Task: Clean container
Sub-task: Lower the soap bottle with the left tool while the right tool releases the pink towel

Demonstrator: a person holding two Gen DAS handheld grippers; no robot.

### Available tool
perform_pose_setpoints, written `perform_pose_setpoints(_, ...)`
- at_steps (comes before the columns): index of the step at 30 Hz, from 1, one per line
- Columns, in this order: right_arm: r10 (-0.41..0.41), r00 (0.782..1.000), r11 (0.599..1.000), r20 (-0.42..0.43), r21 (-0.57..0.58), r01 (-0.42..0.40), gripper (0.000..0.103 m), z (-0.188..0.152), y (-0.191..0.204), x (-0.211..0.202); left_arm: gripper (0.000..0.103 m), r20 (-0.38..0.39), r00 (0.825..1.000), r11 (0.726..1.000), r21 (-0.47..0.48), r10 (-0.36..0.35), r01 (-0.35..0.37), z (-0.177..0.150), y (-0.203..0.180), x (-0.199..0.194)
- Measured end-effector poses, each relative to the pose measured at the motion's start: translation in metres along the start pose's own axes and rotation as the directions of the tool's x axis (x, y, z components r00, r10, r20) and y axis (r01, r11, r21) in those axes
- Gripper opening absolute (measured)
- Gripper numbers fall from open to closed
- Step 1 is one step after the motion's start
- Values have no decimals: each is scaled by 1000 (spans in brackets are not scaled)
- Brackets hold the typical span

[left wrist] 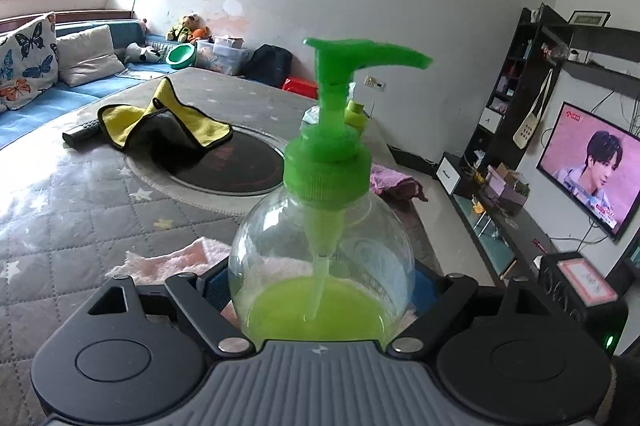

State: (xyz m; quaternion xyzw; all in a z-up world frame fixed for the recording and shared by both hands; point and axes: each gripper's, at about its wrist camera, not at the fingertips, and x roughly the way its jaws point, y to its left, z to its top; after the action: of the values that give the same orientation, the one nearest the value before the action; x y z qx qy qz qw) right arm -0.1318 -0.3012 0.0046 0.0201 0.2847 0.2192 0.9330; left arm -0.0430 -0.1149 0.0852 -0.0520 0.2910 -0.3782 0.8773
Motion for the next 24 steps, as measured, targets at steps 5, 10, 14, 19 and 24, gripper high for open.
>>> perform_pose_setpoints(5,28,1000,999,-8,-29,-29,35,2,11,6,87,5,1000,1000,4,-15,15,4,-3,1)
perform_pose_setpoints(10,27,1000,999,-7,-20,-28,35,3,8,7,87,-5,1000,1000,5,0,0,2,3,0)
perform_pose_setpoints(14,10,1000,1000,1,2,-10,35,3,0,5,87,-14,999,999,6,32,-32,-2,10,-3)
perform_pose_setpoints(19,-8,1000,1000,8,15,7,35,8,-7,5,87,-32,997,997,10,77,-76,-8,20,-4)
perform_pose_setpoints(24,-22,1000,999,7,23,21,35,11,-12,10,87,-48,993,994,9,111,-110,-15,31,-7)
